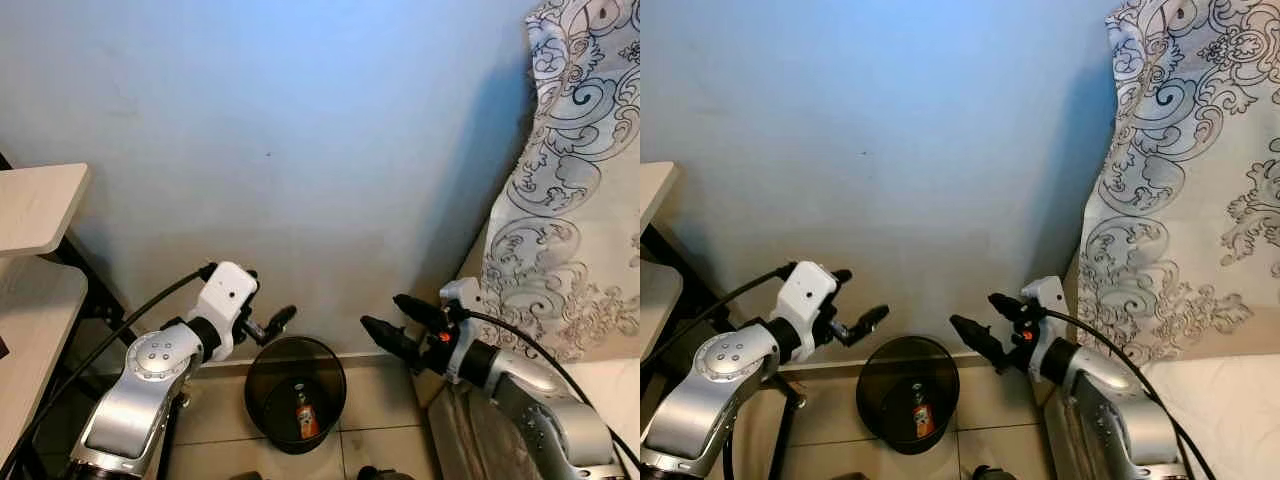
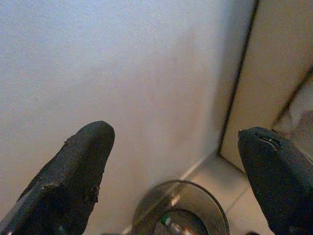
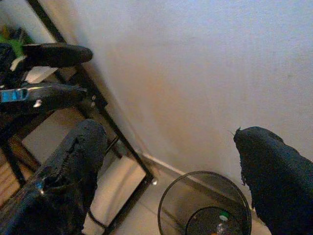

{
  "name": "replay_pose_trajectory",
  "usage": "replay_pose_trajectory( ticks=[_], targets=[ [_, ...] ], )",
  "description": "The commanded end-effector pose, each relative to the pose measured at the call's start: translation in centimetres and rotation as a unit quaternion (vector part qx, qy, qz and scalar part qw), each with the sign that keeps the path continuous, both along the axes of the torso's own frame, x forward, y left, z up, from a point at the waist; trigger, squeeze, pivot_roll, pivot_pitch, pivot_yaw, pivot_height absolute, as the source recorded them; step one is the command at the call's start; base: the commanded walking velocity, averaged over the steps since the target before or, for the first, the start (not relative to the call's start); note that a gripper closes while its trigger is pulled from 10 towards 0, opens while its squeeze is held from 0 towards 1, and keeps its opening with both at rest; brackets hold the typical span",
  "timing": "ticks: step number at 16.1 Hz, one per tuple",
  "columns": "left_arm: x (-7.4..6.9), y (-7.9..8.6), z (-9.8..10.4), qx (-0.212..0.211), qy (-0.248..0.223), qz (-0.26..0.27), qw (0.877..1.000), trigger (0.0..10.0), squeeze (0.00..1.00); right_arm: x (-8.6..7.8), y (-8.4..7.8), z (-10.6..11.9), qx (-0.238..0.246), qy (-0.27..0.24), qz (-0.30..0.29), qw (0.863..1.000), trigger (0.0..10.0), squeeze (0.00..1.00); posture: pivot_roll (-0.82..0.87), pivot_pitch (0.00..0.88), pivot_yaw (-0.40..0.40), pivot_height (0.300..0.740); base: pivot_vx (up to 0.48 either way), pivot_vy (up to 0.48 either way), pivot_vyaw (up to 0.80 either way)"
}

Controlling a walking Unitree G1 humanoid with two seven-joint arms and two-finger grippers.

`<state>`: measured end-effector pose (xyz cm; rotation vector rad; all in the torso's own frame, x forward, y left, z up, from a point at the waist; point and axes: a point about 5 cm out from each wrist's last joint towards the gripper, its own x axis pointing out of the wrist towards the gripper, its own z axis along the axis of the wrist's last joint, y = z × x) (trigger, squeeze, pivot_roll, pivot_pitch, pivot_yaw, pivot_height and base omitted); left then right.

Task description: Clean up the room

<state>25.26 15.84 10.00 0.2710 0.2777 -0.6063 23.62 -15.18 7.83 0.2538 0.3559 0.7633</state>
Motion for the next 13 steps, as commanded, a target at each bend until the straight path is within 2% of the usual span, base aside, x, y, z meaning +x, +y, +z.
replay_pose_trajectory(
  ticks=[1,3,5,8,13],
  targets=[
    [0.15,0.38,0.13,0.004,-0.008,0.011,1.0,10.0,0.0,0.27,-0.1,0.3,0.006,-0.002,-0.013,1.0,10.0,0.0,0.04,0.0,0.02,0.74,0.0,0.0,-0.59],
    [0.29,0.36,0.21,-0.008,-0.005,0.018,1.0,10.0,0.0,0.34,0.18,0.08,0.003,-0.002,-0.019,1.0,10.0,0.0,0.04,0.0,0.02,0.74,0.0,0.135,-0.6],
    [0.36,0.38,0.27,-0.013,-0.007,0.023,1.0,10.0,0.0,0.34,0.29,0.05,0.003,-0.002,-0.019,1.0,10.0,0.0,0.04,0.0,0.021,0.74,0.0,0.48,-0.6],
    [0.38,0.7,0.21,0.005,-0.016,0.033,0.999,10.0,0.0,0.45,0.34,0.08,0.001,-0.004,-0.035,0.999,10.0,0.0,0.05,0.0,0.012,0.74,0.0,0.0,-0.6],
    [0.66,0.88,0.5,0.011,-0.025,0.042,0.999,10.0,0.0,0.62,0.44,-0.46,-0.005,0.007,-0.057,0.998,10.0,0.0,0.05,0.0,0.009,0.74,0.0,0.0,-0.6]
  ],
)
